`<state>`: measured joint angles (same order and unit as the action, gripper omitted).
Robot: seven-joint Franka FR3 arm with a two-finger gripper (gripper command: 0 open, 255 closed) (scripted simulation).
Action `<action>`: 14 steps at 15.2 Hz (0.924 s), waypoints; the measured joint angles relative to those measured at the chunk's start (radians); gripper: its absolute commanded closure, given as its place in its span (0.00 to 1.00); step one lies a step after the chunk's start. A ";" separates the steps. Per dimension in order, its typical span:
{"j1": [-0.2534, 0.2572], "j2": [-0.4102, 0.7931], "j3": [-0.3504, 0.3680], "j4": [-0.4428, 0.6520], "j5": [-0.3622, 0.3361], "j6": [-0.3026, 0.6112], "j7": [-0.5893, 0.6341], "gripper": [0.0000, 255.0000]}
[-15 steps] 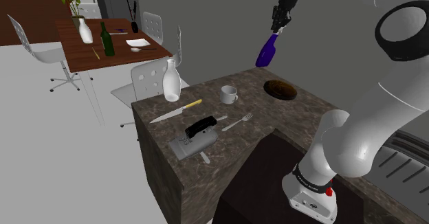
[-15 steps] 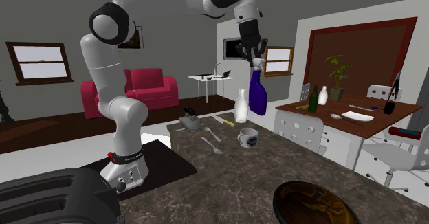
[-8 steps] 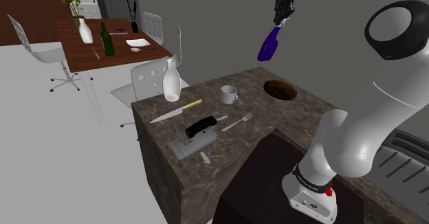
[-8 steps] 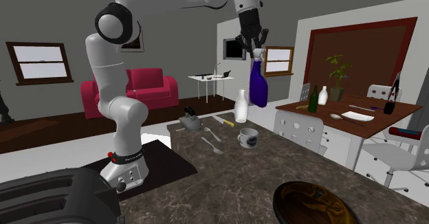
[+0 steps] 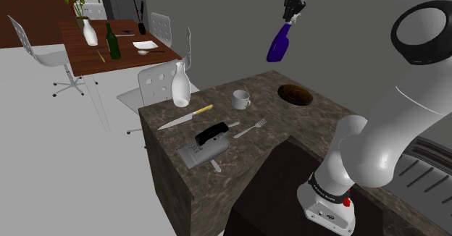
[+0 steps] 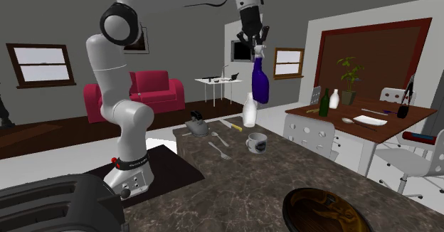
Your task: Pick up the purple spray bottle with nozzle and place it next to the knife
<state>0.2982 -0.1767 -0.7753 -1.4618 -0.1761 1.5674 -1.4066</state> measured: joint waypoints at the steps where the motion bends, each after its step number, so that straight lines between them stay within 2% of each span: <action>1: 0.007 -0.014 0.023 -0.011 -0.013 -0.003 0.028 1.00; 4: 0.031 -0.039 0.093 -0.035 -0.041 -0.014 0.118 1.00; 14: 0.108 -0.044 0.265 -0.077 -0.066 -0.023 0.371 1.00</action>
<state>0.4064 -0.2203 -0.5106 -1.5384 -0.2422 1.5439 -1.0359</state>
